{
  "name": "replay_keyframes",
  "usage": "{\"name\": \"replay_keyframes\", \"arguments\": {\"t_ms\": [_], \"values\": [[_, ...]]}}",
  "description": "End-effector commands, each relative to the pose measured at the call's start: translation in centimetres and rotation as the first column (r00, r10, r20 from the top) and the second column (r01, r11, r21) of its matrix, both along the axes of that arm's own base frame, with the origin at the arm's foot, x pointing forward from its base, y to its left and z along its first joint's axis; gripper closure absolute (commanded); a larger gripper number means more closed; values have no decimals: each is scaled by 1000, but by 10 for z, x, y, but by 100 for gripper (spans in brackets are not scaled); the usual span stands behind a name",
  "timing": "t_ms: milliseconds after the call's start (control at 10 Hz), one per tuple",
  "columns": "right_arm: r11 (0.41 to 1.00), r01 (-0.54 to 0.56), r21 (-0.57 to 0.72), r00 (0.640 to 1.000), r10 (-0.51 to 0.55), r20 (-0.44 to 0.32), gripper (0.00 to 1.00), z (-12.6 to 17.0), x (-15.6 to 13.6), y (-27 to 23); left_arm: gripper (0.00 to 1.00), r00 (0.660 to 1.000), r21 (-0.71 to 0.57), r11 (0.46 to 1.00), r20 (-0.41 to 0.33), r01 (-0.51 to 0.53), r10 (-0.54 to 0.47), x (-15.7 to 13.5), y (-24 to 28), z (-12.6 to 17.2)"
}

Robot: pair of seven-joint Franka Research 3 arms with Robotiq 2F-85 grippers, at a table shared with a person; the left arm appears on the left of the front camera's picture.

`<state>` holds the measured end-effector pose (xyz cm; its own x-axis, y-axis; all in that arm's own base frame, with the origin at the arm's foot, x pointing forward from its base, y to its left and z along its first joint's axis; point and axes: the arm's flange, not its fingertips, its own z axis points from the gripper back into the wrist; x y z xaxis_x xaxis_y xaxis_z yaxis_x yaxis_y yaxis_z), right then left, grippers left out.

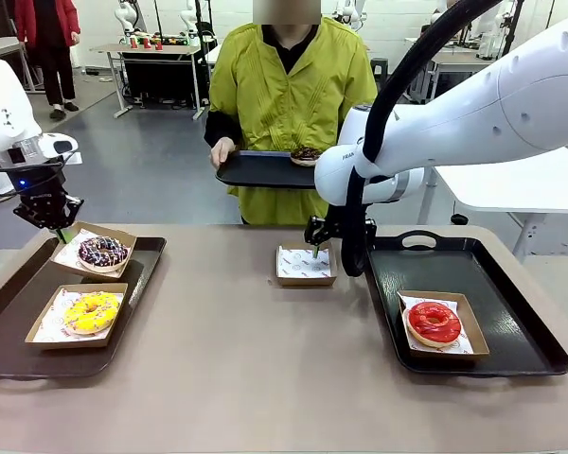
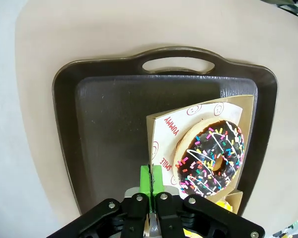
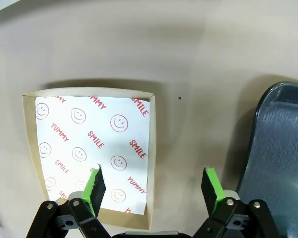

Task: Individually package the donuts and arrange them on the tray.
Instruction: Place the picked Paper togo box on the Handle tray while simultaneously picking up another Paper togo box from the table with the other hand.

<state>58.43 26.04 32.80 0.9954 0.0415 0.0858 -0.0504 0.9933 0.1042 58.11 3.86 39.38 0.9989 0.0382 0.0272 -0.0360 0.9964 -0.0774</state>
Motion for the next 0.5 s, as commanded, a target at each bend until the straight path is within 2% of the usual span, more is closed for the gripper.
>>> {"name": "replay_keyframes", "arguments": {"t_ms": [0, 200, 400], "values": [[999, 24, -40, 999, -23, 31, 0, -2, 5, 4, 99, 1000, -23, 1000, 13, 20, -20, 10, 7, -3], [999, 27, -46, 999, -26, 27, 0, -2, 4, 4, 99, 1000, -16, 1000, 3, 19, -19, 12, 8, -7], [998, 30, -52, 999, -29, 18, 7, -5, 5, 4, 99, 1000, -11, 1000, 1, 15, -15, 12, 7, -7]]}}
